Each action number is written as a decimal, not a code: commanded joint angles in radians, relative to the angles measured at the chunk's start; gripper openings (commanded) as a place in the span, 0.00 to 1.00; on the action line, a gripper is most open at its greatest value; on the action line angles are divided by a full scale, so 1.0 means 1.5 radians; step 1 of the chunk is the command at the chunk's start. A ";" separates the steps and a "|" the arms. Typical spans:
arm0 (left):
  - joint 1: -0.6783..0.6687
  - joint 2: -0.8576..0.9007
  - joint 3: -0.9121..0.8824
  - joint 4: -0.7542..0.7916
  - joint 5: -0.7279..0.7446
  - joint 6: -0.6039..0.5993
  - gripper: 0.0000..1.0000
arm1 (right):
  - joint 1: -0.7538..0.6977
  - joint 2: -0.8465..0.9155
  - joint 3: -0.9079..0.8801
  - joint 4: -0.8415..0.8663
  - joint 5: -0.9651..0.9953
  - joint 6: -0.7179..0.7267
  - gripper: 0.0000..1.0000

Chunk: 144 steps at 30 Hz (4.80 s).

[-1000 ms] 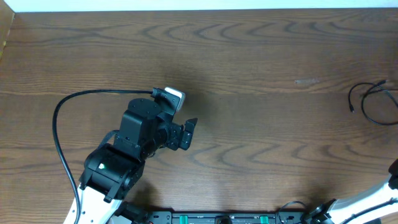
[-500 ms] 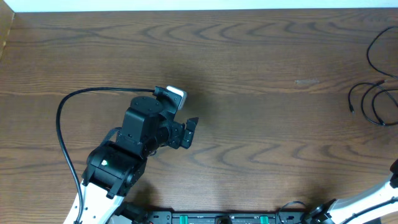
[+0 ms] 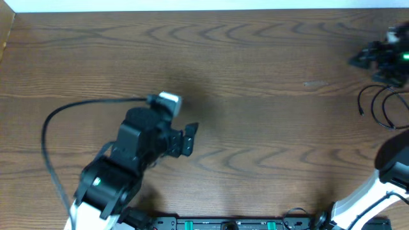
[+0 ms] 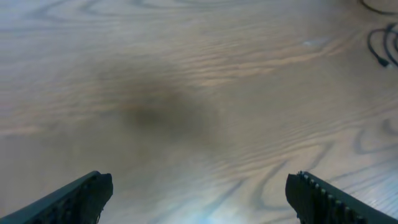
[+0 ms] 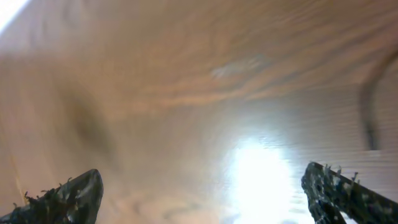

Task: Untangle cables

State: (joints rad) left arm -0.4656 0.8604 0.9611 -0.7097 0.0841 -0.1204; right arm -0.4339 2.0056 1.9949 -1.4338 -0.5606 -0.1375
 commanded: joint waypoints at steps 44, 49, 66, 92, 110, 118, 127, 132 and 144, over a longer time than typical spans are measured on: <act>0.003 -0.370 0.013 -0.202 -0.205 -0.127 0.95 | 0.275 -1.073 -0.240 -0.176 0.203 0.055 0.99; 0.003 -0.370 0.013 -0.202 -0.214 -0.125 0.96 | 0.275 -1.188 -0.327 -0.176 0.269 0.099 0.99; 0.003 -0.370 0.013 -0.205 -0.214 -0.125 0.96 | 0.244 -1.331 -0.691 0.235 0.186 0.270 0.99; 0.003 -0.370 0.012 -0.205 -0.214 -0.113 0.96 | 0.238 -1.331 -1.290 0.940 0.360 0.190 0.99; 0.003 -0.370 0.012 -0.205 -0.214 -0.097 0.96 | 0.237 -1.325 -1.290 0.822 0.370 0.231 0.99; 0.003 -0.370 0.012 -0.210 -0.214 -0.095 0.96 | 0.237 -1.325 -1.290 0.822 0.370 0.231 0.99; 0.003 -0.370 0.012 -0.197 -0.217 -0.095 0.96 | 0.246 -1.329 -1.290 0.823 0.370 0.231 0.99; 0.003 -0.370 0.012 -0.192 -0.245 -0.096 0.96 | 0.286 -1.334 -1.290 0.823 0.370 0.231 0.99; 0.003 -0.370 -0.001 -0.121 -0.245 -0.098 0.96 | 0.311 -1.334 -1.290 0.823 0.370 0.231 0.99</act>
State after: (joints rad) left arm -0.4656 0.3115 0.9642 -0.8993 -0.2680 -0.2802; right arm 0.0246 0.0143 0.0643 -0.2001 -0.0082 0.2012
